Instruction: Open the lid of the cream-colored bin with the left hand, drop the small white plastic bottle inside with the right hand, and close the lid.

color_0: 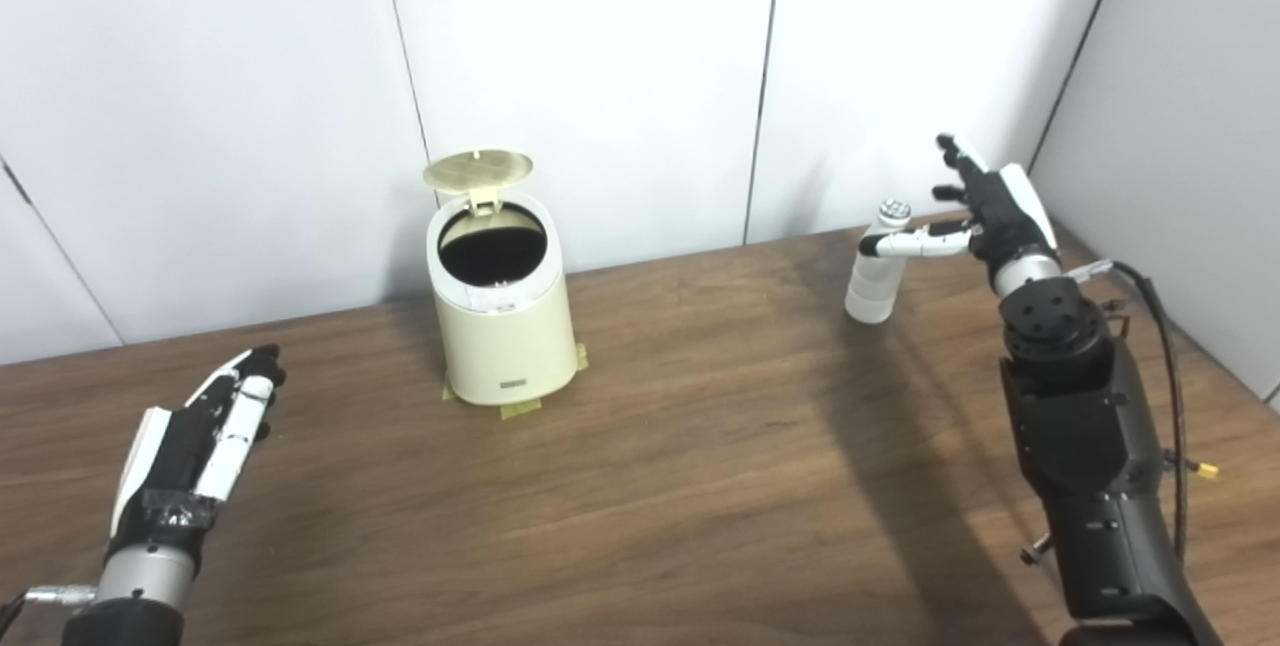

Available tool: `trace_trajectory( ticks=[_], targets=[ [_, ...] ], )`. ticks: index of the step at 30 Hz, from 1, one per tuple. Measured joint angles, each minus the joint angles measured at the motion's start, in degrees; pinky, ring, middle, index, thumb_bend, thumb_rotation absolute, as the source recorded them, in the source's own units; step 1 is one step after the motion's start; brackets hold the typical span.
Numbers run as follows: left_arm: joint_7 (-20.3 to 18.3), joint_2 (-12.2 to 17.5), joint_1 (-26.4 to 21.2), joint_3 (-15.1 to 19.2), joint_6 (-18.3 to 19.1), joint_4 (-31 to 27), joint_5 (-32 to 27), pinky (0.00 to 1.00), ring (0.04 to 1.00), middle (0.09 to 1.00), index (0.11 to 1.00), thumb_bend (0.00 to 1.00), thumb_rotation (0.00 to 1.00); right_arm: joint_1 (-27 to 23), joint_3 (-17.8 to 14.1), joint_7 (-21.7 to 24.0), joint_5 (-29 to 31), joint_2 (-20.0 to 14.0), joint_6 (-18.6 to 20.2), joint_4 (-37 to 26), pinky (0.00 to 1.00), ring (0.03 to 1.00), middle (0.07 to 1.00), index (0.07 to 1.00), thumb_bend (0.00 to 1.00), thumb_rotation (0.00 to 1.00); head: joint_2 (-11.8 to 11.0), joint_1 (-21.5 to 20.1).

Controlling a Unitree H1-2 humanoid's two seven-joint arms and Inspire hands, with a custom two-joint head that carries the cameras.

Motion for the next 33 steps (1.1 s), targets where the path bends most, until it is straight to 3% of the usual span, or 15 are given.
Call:
trace_trajectory(
  ticks=[2, 5, 7, 13, 16, 17, 22, 28, 31, 32, 33],
  targets=[
    [-0.9, -0.2, 0.1, 0.6, 0.0, -0.3, 0.6, 0.87, 0.896, 0.863, 0.906, 0.44, 0.95, 0.0, 0.6, -1.0, 0.7, 0.4, 0.0, 2.1, 0.76, 0.881, 0.955, 0.928, 0.89, 0.07, 0.1, 0.2],
    [-2.3, -0.8, 0.2, 1.3, 0.0, -0.7, 2.0, 0.89, 0.899, 0.863, 0.909, 0.43, 0.95, 0.0, 2.0, -2.6, 1.2, 0.6, 0.0, 4.7, 0.9, 0.932, 0.951, 0.919, 0.89, 0.09, 0.3, 0.3],
    [-3.3, -1.1, 0.2, 1.5, 0.0, -0.7, 2.6, 0.87, 0.889, 0.861, 0.908, 0.43, 0.95, 0.0, 3.2, -3.9, 1.4, 0.4, -0.1, 6.4, 0.91, 0.938, 0.942, 0.906, 0.9, 0.1, 0.3, 0.4],
    [-5.9, -2.3, 0.3, 3.1, 0.0, -0.8, 6.3, 0.9, 0.901, 0.857, 0.898, 0.43, 0.94, 0.2, 4.9, -7.0, 2.8, 0.2, -0.3, 9.7, 0.76, 0.843, 0.852, 0.867, 0.93, 0.13, 0.4, 0.4],
    [-6.6, -2.8, 0.2, 3.5, 0.0, -0.8, 6.7, 0.85, 0.883, 0.851, 0.893, 0.42, 0.92, 0.2, 6.3, -8.9, 2.8, 0.1, -0.6, 9.6, 0.74, 0.83, 0.853, 0.855, 0.92, 0.12, 0.4, 0.7],
    [-6.7, -2.9, 0.2, 3.6, 0.0, -0.8, 6.7, 0.84, 0.879, 0.85, 0.892, 0.43, 0.91, 0.2, 6.6, -9.4, 2.8, 0.1, -0.7, 9.5, 0.68, 0.781, 0.822, 0.851, 0.92, 0.11, 0.4, 0.8],
    [-7.1, -3.3, 0.2, 4.2, 0.0, -0.8, 7.5, 0.91, 0.904, 0.855, 0.893, 0.42, 0.93, 0.6, 8.1, -10.8, 2.8, 0.1, -0.8, 9.4, 0.7, 0.786, 0.827, 0.829, 0.93, 0.11, 0.4, 0.9],
    [-8.5, -3.8, 0.3, 4.4, 0.0, -0.9, 8.9, 0.87, 0.892, 0.853, 0.89, 0.43, 0.95, 0.7, 8.3, -14.5, 2.8, 0.0, -2.2, 10.4, 0.72, 0.774, 0.783, 0.727, 0.93, 0.03, 0.4, 1.1],
    [-8.9, -3.8, 0.3, 4.5, 0.0, -1.2, 9.4, 0.88, 0.9, 0.866, 0.907, 0.43, 0.95, 0.7, 7.6, -16.5, 4.0, 0.2, -4.6, 11.3, 0.59, 0.631, 0.67, 0.68, 0.9, 0.0, 0.4, 1.0],
    [-8.9, -3.8, 0.3, 4.5, 0.0, -1.3, 9.5, 0.86, 0.899, 0.866, 0.905, 0.43, 0.94, 0.7, 7.3, -17.4, 4.5, 0.3, -5.7, 11.5, 0.52, 0.559, 0.562, 0.644, 0.7, 0.0, 0.5, 1.0],
    [-8.9, -3.8, 0.2, 4.5, 0.0, -1.4, 9.5, 0.86, 0.898, 0.866, 0.904, 0.43, 0.94, 0.7, 6.9, -18.3, 4.9, 0.5, -6.7, 11.6, 0.49, 0.534, 0.526, 0.631, 0.64, 0.0, 0.5, 1.0]
  ],
)
